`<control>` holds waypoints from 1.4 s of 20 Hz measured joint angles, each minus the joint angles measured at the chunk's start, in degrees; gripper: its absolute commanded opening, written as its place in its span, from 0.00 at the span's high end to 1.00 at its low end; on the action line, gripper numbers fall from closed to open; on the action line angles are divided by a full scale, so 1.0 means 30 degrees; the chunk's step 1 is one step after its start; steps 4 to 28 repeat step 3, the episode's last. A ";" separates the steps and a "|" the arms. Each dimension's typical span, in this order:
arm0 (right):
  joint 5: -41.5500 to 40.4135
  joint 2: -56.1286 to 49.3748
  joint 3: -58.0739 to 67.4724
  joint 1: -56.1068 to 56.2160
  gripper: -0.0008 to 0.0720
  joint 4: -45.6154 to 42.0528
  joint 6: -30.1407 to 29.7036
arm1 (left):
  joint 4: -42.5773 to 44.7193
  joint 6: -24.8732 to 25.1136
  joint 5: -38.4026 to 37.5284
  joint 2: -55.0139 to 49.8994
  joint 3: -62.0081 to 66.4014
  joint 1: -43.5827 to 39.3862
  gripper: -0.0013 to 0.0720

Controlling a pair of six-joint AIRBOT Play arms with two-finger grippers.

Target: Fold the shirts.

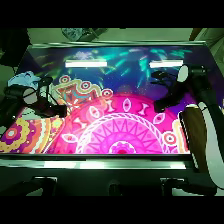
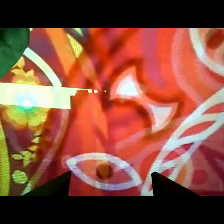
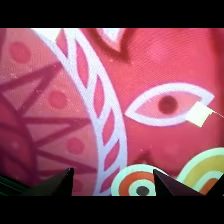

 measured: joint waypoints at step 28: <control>0.0029 0.0000 0.0000 0.0007 0.20 0.0007 0.0000 | -0.0015 -0.0015 0.0015 0.0000 -0.0007 0.0000 0.17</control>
